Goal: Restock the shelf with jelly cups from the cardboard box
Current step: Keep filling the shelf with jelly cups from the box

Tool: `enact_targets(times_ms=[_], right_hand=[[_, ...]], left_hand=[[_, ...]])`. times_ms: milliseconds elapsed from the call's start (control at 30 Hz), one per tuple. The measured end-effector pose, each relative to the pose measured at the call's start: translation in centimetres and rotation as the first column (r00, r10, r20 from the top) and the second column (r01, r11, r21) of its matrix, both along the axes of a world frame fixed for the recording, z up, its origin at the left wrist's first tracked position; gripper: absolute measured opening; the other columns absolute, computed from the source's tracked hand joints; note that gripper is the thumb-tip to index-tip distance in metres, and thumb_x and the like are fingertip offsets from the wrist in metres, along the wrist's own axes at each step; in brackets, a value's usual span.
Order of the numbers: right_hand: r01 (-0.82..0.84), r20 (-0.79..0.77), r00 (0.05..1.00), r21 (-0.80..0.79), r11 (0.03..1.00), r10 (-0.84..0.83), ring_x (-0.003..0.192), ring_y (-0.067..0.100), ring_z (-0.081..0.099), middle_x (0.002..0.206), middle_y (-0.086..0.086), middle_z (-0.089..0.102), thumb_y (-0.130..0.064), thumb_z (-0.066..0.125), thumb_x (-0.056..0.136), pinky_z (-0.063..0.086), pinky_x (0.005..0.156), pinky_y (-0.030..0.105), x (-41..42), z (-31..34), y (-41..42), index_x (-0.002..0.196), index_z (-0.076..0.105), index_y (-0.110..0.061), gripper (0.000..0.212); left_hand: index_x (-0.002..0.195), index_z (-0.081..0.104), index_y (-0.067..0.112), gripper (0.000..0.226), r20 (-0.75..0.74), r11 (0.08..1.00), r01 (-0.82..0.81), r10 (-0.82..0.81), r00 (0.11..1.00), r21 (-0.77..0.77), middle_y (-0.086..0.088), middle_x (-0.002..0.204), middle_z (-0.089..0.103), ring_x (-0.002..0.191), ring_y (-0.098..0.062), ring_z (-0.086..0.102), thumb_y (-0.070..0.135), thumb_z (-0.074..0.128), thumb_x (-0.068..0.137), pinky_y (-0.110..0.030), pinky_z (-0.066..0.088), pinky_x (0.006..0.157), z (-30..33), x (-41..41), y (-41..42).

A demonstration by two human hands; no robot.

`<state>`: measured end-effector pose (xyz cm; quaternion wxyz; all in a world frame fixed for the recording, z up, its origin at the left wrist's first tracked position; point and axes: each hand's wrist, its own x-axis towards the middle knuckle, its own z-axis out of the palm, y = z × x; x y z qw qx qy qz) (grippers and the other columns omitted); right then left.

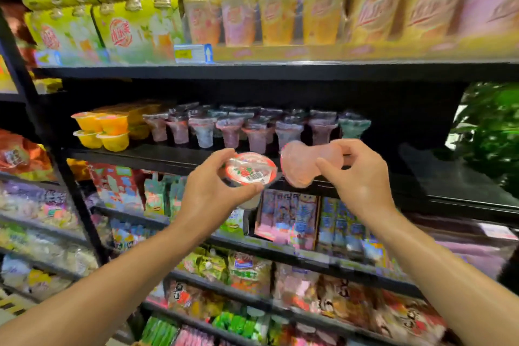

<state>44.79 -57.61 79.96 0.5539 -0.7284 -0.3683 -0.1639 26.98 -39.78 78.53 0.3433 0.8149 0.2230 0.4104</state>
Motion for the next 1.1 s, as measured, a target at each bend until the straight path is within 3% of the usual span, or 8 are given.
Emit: enact_targets(times_ms=[133,333,467,600,767,867,967,1100], right_hand=[[0.077,-0.075,0.994,0.022,0.997,-0.075,0.087,0.010,0.064,0.096,-0.006,0.066,-0.022,0.081,0.079,0.045,0.069,0.014,3.6,0.1,-4.0,0.105,0.065,-0.018,0.031],[0.149,-0.264,0.957,0.077,0.986,-0.124,0.091,0.014,0.065,0.098,-0.004,0.066,-0.017,0.077,0.074,0.055,0.077,0.033,8.6,-0.1,-6.7,0.099,0.063,-0.019,0.028],[0.179,-0.348,0.925,0.043,0.983,-0.153,0.093,0.010,0.061,0.101,-0.007,0.062,-0.020,0.075,0.072,0.049,0.070,0.027,11.4,-0.4,-6.2,0.099,0.061,-0.020,0.031],[0.202,-0.386,0.900,-0.044,0.978,-0.203,0.085,0.007,0.055,0.098,-0.009,0.057,-0.029,0.076,0.068,0.040,0.060,0.024,13.8,-0.3,-5.1,0.099,0.061,-0.016,0.037],[0.231,-0.467,0.859,-0.010,0.973,-0.209,0.086,0.018,0.064,0.096,0.004,0.065,-0.022,0.079,0.074,0.047,0.062,0.027,16.6,-0.8,-3.7,0.102,0.061,-0.011,0.035],[0.232,-0.584,0.806,0.160,0.959,-0.098,0.084,0.024,0.070,0.094,0.014,0.070,-0.012,0.073,0.079,0.052,0.064,0.028,17.5,-1.1,-2.7,0.103,0.063,-0.001,0.028],[0.173,-0.690,0.694,0.438,0.882,0.207,0.092,0.024,0.074,0.103,0.020,0.071,0.002,0.063,0.088,0.060,0.084,0.036,17.9,-0.6,-1.7,0.107,0.060,0.009,0.020],[0.160,-0.686,0.590,0.616,0.771,0.426,0.098,0.030,0.070,0.103,0.020,0.069,0.013,0.051,0.091,0.057,0.092,0.046,17.8,0.0,-0.8,0.094,0.059,0.002,0.014]], left_hand=[[0.132,0.057,0.025,0.079,0.027,0.998,0.053,-0.053,0.998,-0.015,0.009,0.118,0.067,0.104,-0.005,0.065,0.039,0.093,0.064,-0.031,0.055,0.091,0.8,5.0,-2.8],[0.132,0.058,0.024,0.077,0.036,0.991,0.128,-0.127,0.991,-0.026,0.011,0.115,0.068,0.100,-0.002,0.065,0.041,0.092,0.065,-0.027,0.056,0.089,1.7,11.7,-4.5],[0.130,0.059,0.022,0.078,0.022,0.989,0.148,-0.148,0.989,-0.021,0.013,0.113,0.067,0.100,-0.001,0.065,0.046,0.091,0.063,-0.031,0.057,0.086,1.2,15.3,-3.3],[0.113,0.059,0.034,0.064,0.019,0.982,0.169,-0.168,0.986,-0.081,0.015,0.104,0.068,0.091,-0.005,0.068,0.048,0.091,0.060,-0.039,0.060,0.075,0.6,18.8,-1.7],[0.114,0.060,0.026,0.068,0.017,0.971,0.206,-0.205,0.979,-0.124,0.012,0.101,0.070,0.090,-0.008,0.068,0.052,0.091,0.059,-0.035,0.059,0.070,0.3,22.2,0.1],[0.114,0.062,0.023,0.075,-0.001,0.965,0.217,-0.220,0.976,-0.148,0.010,0.099,0.072,0.088,-0.007,0.069,0.059,0.091,0.055,-0.039,0.060,0.072,-0.4,23.9,0.9],[0.107,0.064,0.020,0.074,-0.022,0.958,0.233,-0.239,0.971,-0.166,0.003,0.093,0.074,0.082,-0.013,0.070,0.066,0.089,0.055,-0.043,0.060,0.067,-0.4,24.9,1.0],[0.113,0.063,0.017,0.061,0.002,0.944,0.289,-0.293,0.956,-0.162,0.000,0.090,0.075,0.080,-0.014,0.071,0.042,0.092,0.065,-0.039,0.060,0.069,-0.1,25.4,0.7]])
